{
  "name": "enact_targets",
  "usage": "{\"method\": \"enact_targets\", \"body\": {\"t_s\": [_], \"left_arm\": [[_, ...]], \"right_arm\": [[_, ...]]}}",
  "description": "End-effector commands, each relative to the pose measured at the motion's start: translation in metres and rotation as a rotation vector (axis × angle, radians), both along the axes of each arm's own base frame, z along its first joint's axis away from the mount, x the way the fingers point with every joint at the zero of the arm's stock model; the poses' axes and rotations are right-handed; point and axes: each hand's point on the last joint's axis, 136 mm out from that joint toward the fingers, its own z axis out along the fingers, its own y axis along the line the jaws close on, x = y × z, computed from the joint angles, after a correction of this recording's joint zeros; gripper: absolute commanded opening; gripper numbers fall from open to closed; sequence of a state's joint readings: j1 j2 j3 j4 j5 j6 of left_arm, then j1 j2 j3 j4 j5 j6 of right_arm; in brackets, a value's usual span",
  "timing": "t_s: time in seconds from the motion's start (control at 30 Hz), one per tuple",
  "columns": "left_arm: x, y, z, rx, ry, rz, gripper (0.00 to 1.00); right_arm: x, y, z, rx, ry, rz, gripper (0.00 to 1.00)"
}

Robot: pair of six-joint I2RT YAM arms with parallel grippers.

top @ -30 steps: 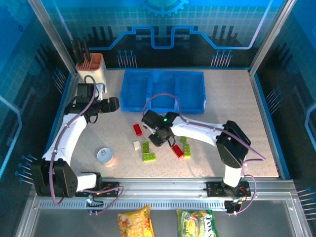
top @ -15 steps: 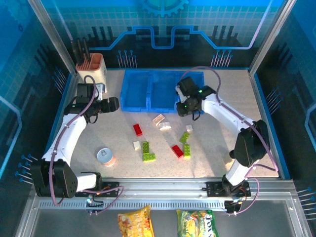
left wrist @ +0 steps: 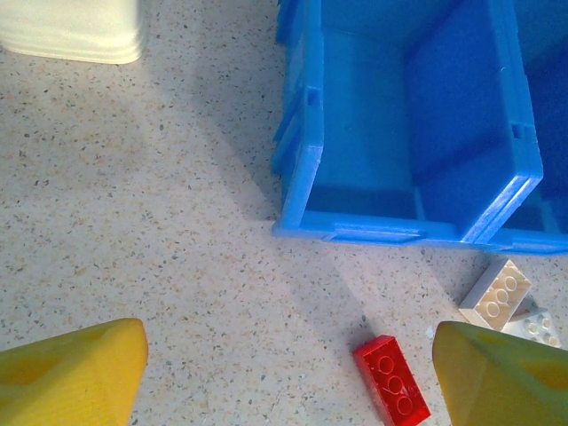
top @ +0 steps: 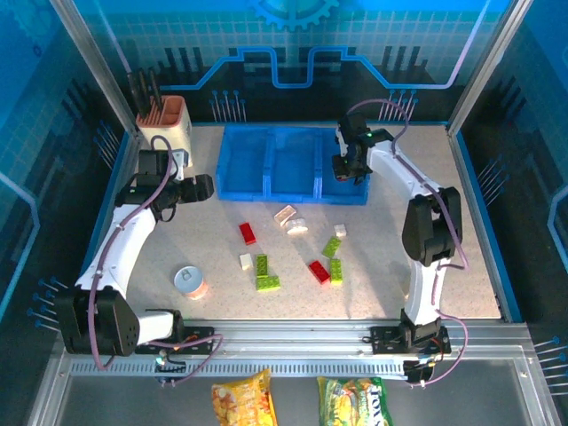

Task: Sort the legos into containers by color
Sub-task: Place the lego in the container.

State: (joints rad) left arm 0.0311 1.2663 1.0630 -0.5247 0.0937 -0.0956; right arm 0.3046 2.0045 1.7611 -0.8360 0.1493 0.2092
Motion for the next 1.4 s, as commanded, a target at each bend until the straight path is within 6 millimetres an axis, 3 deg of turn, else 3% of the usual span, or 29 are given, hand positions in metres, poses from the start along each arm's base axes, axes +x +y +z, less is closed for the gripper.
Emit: {"method": "enact_targets", "body": {"t_s": [0.0,0.33,0.53,0.87,0.93,1.2,1.27,1.37], "left_arm": [[-0.002,0.005,0.004,0.016,-0.022,0.009,0.85],[-0.002,0.005,0.003,0.015,-0.018,0.01,0.85],[-0.002,0.005,0.003,0.016,-0.019,0.011,0.85],[-0.002,0.006,0.002,0.022,-0.014,0.011,0.85],[-0.002,0.005,0.002,0.018,-0.014,0.009,0.85],[-0.002,0.005,0.002,0.011,-0.013,0.011,0.85],[-0.002,0.004,0.002,0.007,-0.014,0.011,0.85],[-0.002,0.004,0.002,0.007,-0.014,0.01,0.85]], "right_arm": [[0.015,-0.004,-0.01,0.003,0.006,-0.022,0.24],[0.035,-0.019,-0.056,-0.019,0.055,-0.053,0.24],[0.047,-0.026,-0.063,-0.004,0.058,-0.068,0.24],[0.062,-0.019,-0.066,0.038,0.07,-0.059,0.27],[0.062,-0.019,-0.078,0.033,0.095,-0.06,0.29],[0.064,-0.014,-0.058,0.033,0.065,-0.049,0.41],[0.066,-0.012,-0.036,0.037,0.026,-0.043,0.43],[0.067,-0.009,-0.019,0.038,0.0,-0.035,0.46]]}}
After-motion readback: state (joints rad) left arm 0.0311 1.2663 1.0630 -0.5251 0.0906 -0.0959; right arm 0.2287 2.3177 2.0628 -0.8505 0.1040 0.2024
